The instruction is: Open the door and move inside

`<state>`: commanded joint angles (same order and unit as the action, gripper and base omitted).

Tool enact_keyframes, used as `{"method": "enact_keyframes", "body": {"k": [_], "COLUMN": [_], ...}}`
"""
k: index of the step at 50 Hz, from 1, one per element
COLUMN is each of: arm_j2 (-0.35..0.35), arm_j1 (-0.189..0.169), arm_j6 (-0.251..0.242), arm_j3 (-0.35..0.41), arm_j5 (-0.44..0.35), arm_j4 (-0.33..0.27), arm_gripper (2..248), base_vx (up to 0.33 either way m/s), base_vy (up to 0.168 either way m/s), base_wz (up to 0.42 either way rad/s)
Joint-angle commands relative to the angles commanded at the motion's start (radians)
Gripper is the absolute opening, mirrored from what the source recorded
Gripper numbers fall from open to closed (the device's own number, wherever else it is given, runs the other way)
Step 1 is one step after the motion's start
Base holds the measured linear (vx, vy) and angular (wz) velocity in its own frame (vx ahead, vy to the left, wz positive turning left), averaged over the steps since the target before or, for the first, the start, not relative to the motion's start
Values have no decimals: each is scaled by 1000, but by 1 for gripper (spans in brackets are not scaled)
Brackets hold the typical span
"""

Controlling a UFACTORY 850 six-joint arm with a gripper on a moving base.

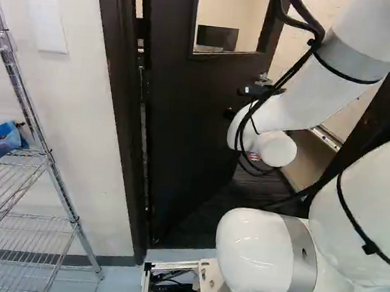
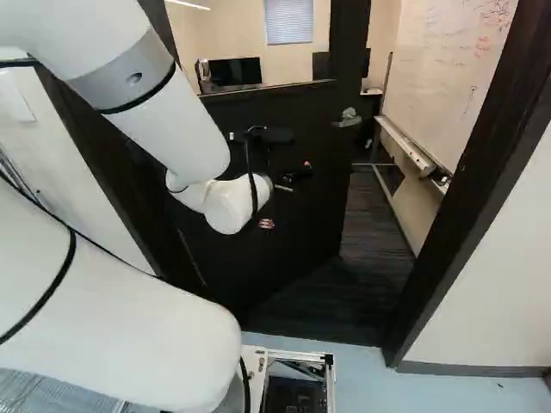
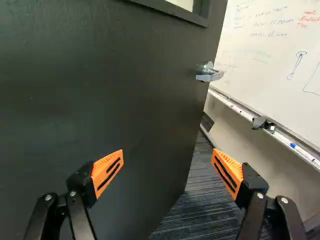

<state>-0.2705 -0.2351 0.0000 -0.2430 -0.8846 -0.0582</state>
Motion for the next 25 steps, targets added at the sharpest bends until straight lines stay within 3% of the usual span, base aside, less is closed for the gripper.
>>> {"method": "enact_keyframes", "body": {"k": [25], "arm_j2": [0], "arm_j1": [0], "arm_j6": [0], "arm_j3": [0], "arm_j5": [0], "arm_j4": [0], "arm_gripper": [247], "base_vx": [61], "base_vy": [27], "base_wz": [-4]}}
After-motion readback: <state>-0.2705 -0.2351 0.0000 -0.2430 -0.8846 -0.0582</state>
